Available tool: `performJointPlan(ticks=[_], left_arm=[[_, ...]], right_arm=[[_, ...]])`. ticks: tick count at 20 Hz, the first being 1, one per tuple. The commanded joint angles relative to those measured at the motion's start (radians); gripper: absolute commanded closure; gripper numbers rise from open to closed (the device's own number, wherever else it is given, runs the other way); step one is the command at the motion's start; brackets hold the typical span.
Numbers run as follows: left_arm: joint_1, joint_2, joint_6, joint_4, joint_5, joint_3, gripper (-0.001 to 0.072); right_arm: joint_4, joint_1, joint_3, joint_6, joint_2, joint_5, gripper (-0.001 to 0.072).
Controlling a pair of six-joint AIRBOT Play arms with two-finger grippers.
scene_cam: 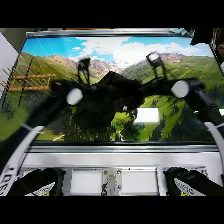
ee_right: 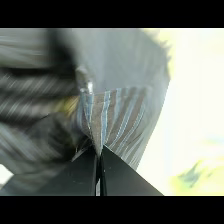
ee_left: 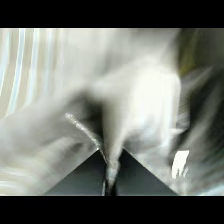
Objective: Fold the clothes and pants, and hang the long-sleeved shirts on hangers.
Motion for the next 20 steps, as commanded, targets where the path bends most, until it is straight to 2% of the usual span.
performJointPlan(ticks=[1, 6, 8, 10, 12, 14, 16, 17, 20], left_arm=[[0.076, 0.167, 0.089, -0.009, -0.002, 0.293, 0.0697], [-0.068, 0.265, 0.224, 0.003, 0.137, 0.562, 0.0698], [-0.088, 0.235, 0.257, 0.003, 0.111, 0.629, 0.0698], [-0.059, 0.169, 0.257, 0.028, 0.033, 0.696, 0.0698], [0.013, 0.096, 0.257, 0.025, -0.089, 0.727, 0.0698], [0.103, 0.047, 0.253, -0.019, -0.240, 0.678, 0.0698], [0.180, 0.034, 0.265, -0.162, -0.414, 0.566, 0.0698], [0.195, 0.043, 0.312, -0.225, -0.474, 0.488, 0.0698], [0.159, 0.126, 0.352, -0.296, -0.543, 0.201, 0.0698]], right_arm=[[0.084, -0.080, 0.245, 0.021, 0.118, 0.060, 0.0698], [0.154, -0.083, 0.535, 0.022, 0.234, 0.024, 0.0698], [0.143, -0.083, 0.563, 0.066, 0.248, 0.018, 0.0698], [0.095, -0.083, 0.563, 0.141, 0.243, 0.064, 0.0698], [-0.005, -0.083, 0.563, 0.229, 0.216, 0.203, 0.0698], [-0.085, -0.083, 0.561, 0.272, 0.181, 0.422, 0.0698], [-0.100, -0.080, 0.529, 0.285, 0.164, 0.646, 0.0699], [-0.102, -0.068, 0.489, 0.298, 0.171, 0.728, 0.0700], [-0.120, -0.001, 0.305, 0.386, 0.231, 0.850, 0.0699]])
